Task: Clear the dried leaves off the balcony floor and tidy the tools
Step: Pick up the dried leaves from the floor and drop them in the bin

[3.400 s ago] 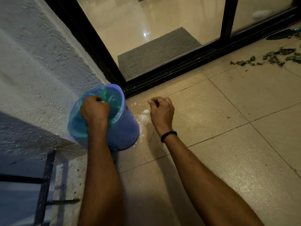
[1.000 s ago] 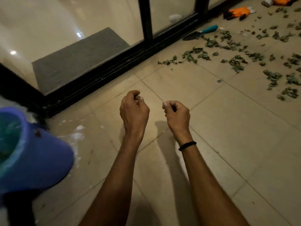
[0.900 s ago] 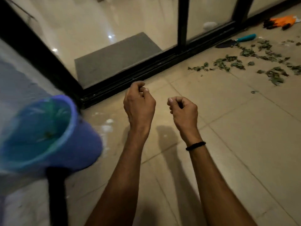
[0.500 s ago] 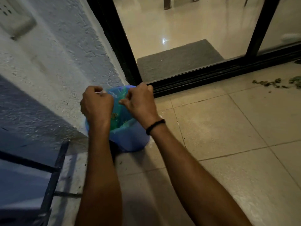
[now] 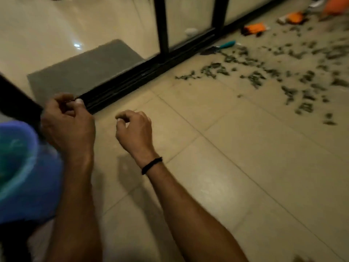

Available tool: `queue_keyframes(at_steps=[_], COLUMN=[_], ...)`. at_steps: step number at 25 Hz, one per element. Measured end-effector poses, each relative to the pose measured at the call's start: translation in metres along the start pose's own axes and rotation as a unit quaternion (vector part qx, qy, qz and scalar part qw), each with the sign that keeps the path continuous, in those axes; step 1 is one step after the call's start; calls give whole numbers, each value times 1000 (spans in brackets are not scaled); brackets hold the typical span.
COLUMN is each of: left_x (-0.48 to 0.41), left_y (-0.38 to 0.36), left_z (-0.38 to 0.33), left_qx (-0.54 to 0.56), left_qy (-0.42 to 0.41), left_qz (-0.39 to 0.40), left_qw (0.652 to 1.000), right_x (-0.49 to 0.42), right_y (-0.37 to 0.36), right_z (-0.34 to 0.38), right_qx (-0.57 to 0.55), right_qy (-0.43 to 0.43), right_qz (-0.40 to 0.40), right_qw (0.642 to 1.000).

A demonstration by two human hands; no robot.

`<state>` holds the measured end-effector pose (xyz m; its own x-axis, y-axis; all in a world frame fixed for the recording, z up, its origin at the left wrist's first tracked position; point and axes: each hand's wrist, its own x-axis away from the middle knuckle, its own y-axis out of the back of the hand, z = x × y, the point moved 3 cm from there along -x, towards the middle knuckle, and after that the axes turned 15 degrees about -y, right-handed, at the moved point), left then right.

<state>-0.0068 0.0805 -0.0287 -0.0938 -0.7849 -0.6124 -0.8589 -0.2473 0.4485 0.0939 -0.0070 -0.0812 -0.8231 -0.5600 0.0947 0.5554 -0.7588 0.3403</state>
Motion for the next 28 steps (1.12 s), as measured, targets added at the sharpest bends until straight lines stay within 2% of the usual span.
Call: queue_keyframes(at_steps=[2, 7, 13, 21, 28], left_x=[34, 126, 209, 269, 280], left_y=[-58, -152, -210, -258, -333], left_z=[-17, -74, -125, -173, -185], left_qx=[44, 108, 157, 220, 219], left_qy=[-16, -82, -127, -178, -225], left_qz=[92, 236, 360, 429, 408], left_qw=[995, 962, 911, 858, 857], right_x=[-8, -20, -17, -17, -64], right_y=[43, 140, 236, 305, 330], right_z=[-38, -122, -182, -241, -272], right_qx=[-29, -53, -63, -50, 1], right_qy=[-67, -180, -221, -285, -279], right_qz=[-68, -222, -355, -415, -452], right_qw=[995, 957, 906, 863, 848])
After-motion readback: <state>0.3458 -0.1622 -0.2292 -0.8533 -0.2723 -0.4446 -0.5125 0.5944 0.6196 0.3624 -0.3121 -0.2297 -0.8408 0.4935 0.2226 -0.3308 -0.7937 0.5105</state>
